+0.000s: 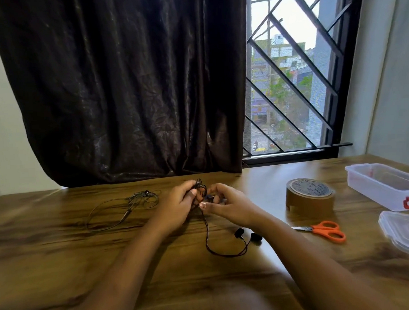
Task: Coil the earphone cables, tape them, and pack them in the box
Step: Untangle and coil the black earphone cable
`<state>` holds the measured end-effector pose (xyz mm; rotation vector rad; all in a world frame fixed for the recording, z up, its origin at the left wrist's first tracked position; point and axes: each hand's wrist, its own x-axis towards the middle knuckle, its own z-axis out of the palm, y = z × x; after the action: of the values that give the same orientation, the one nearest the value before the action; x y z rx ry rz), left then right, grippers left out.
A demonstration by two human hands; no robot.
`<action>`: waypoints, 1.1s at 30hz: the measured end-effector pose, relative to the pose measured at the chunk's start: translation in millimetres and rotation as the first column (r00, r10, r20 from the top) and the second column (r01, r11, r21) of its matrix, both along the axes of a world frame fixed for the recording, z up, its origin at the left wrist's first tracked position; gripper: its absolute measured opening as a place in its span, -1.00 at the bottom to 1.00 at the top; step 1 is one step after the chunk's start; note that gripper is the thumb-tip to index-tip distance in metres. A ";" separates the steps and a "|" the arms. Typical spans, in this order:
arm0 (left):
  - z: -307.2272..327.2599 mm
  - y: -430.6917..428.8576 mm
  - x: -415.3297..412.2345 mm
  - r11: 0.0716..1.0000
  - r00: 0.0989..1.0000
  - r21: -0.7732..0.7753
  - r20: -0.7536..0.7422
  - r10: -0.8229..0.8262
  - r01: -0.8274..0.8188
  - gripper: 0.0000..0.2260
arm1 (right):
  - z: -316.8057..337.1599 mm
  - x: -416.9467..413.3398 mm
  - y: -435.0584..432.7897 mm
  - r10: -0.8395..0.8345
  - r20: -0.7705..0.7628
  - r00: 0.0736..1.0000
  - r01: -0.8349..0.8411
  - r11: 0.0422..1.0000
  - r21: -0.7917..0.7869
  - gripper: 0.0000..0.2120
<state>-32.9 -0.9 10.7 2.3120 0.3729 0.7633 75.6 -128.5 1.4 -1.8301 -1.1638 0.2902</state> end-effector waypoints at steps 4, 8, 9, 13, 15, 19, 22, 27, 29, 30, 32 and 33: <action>4.5 2.9 0.1 1.000 0.993 -0.025 0.121 0.004 -0.001 -0.80 | -5.0 6.8 0.1 -0.118 0.231 0.966 0.134 0.990 -0.055 -0.76; 10.8 -0.8 -1.7 0.923 0.981 -0.352 0.164 -0.102 0.155 -0.80 | -0.1 1.7 -2.3 -0.160 0.096 0.982 0.143 0.975 0.170 -0.73; 11.0 -3.1 -1.8 0.906 0.978 -0.382 0.169 -0.125 0.182 -0.79 | 1.7 -0.6 -2.3 -0.141 0.038 0.989 0.131 0.971 0.200 -0.61; 14.0 -13.1 -3.1 0.829 0.950 -0.474 0.233 -0.207 0.297 -0.75 | 2.0 -8.4 1.4 0.037 -0.206 0.978 -0.004 0.987 0.159 -0.33; 17.9 -14.0 -5.7 0.732 0.936 -0.588 0.277 -0.215 0.343 -0.74 | 2.3 -12.1 1.2 0.164 -0.353 0.921 -0.103 0.977 0.185 -0.39; 22.4 -11.6 -9.0 0.558 0.901 -0.707 0.342 -0.268 0.434 -0.73 | 0.9 -10.4 -0.1 0.301 -0.360 0.883 -0.229 0.946 0.231 -0.67; 23.5 -11.0 -11.0 0.537 0.908 -0.732 0.333 -0.256 0.420 -0.73 | 1.2 -5.7 -2.5 0.275 -0.281 0.920 -0.226 0.955 0.194 -0.84; 23.1 -6.4 -14.7 0.604 0.942 -0.723 0.269 -0.203 0.336 -0.74 | 6.9 7.2 -9.0 0.036 -0.203 0.978 0.014 0.971 0.239 -0.78; 22.7 -5.7 -15.4 0.677 0.960 -0.681 0.200 -0.196 0.280 -0.75 | 9.5 11.5 -13.1 -0.035 -0.251 0.967 0.121 0.934 0.336 -0.78; 21.8 -5.3 -14.9 0.715 0.970 -0.656 0.155 -0.184 0.241 -0.75 | 10.8 13.9 -15.2 -0.079 -0.254 0.964 0.175 0.909 0.378 -0.78; 19.6 -6.3 -12.7 0.771 0.984 -0.612 0.076 -0.162 0.174 -0.74 | 12.1 17.0 -17.0 -0.175 -0.217 0.960 0.256 0.862 0.438 -0.78; 17.8 -7.1 -10.9 0.789 0.987 -0.595 0.050 -0.155 0.154 -0.75 | 12.4 17.3 -16.2 -0.205 -0.201 0.958 0.277 0.843 0.461 -0.79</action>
<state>-43.8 -8.0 28.5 1.7135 0.3566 0.4689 92.9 -144.7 13.7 -1.4568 -0.7990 -0.0214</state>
